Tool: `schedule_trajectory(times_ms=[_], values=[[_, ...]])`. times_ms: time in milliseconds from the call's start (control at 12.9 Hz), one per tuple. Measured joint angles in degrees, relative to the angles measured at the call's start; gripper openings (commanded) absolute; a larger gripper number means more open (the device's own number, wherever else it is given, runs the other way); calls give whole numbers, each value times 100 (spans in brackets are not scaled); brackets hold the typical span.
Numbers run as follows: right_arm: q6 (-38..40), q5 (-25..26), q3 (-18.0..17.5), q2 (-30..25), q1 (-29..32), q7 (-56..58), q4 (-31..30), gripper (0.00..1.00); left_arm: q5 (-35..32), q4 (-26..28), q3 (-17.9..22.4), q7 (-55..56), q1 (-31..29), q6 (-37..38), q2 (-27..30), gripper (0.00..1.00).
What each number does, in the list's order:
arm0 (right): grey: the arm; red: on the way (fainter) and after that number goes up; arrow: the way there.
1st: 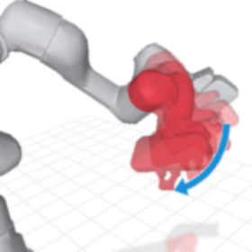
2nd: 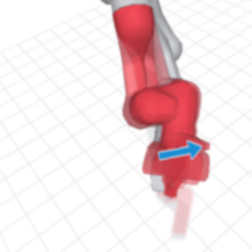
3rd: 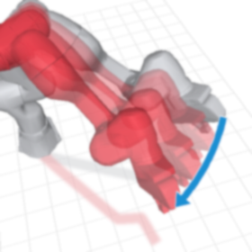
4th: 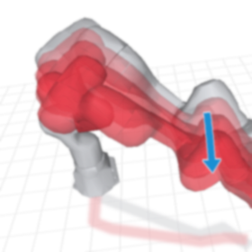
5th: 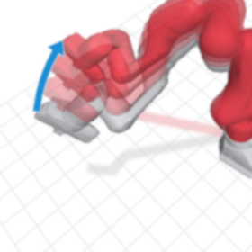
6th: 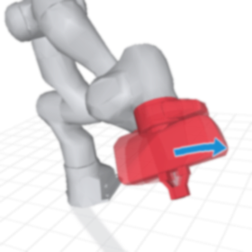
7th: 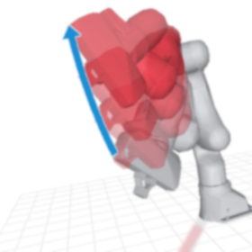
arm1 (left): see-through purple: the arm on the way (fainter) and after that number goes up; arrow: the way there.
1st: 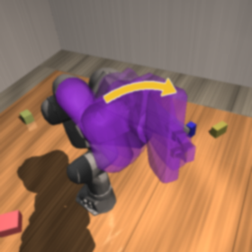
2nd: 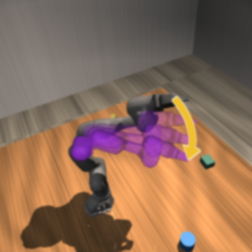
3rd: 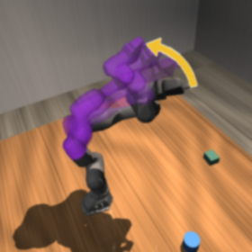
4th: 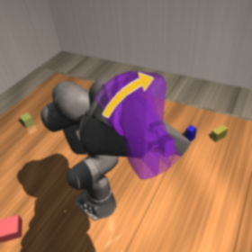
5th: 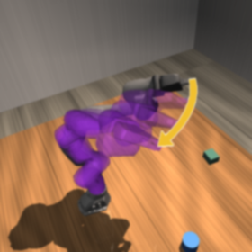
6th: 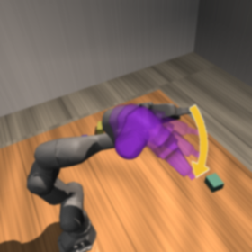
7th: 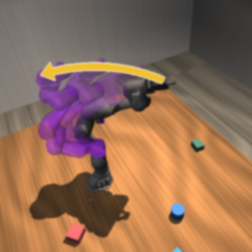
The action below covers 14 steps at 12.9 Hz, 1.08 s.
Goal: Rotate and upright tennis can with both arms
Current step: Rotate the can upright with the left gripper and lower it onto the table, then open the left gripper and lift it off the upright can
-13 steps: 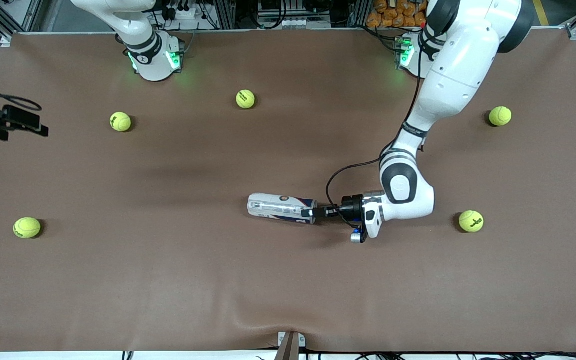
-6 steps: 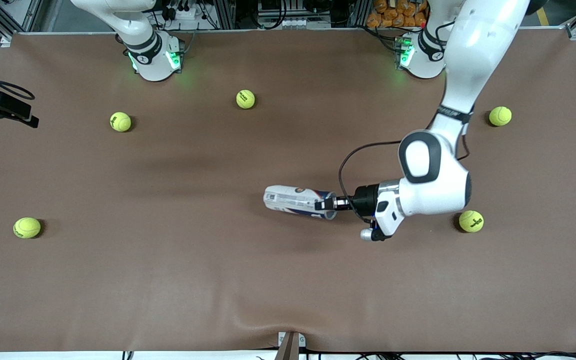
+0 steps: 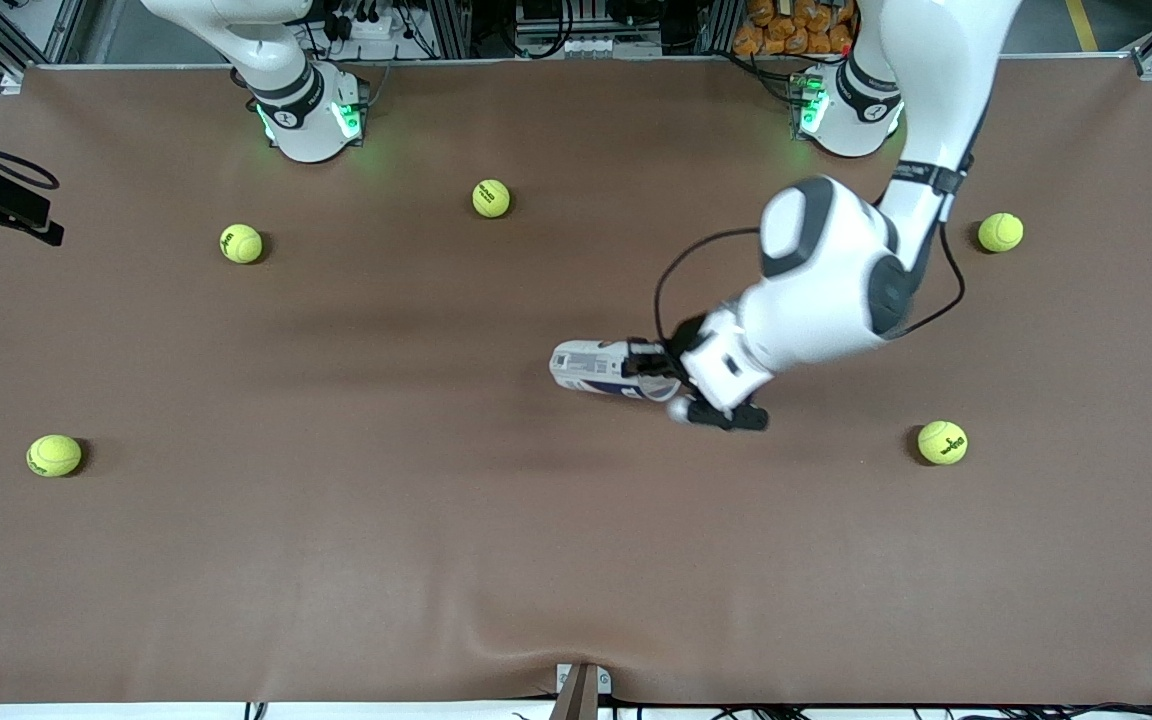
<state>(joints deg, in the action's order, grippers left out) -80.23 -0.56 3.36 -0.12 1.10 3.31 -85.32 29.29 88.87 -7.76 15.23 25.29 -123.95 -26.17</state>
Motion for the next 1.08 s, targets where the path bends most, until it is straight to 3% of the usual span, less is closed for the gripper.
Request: schedule_trajectory(times_ms=[464,1005,1082], values=[[1,26,-1,0,-1,-135,1,100,-2723,-72,-36,1707,1017,-5,193,0],[1,33,-4,0,-2,-369,4,100,-4511,-282,-26,3368,2147,-58,-506,0],[0,37,-1,-1,-2,-375,10,100,-4603,-329,-24,3401,2213,-59,-638,18]])
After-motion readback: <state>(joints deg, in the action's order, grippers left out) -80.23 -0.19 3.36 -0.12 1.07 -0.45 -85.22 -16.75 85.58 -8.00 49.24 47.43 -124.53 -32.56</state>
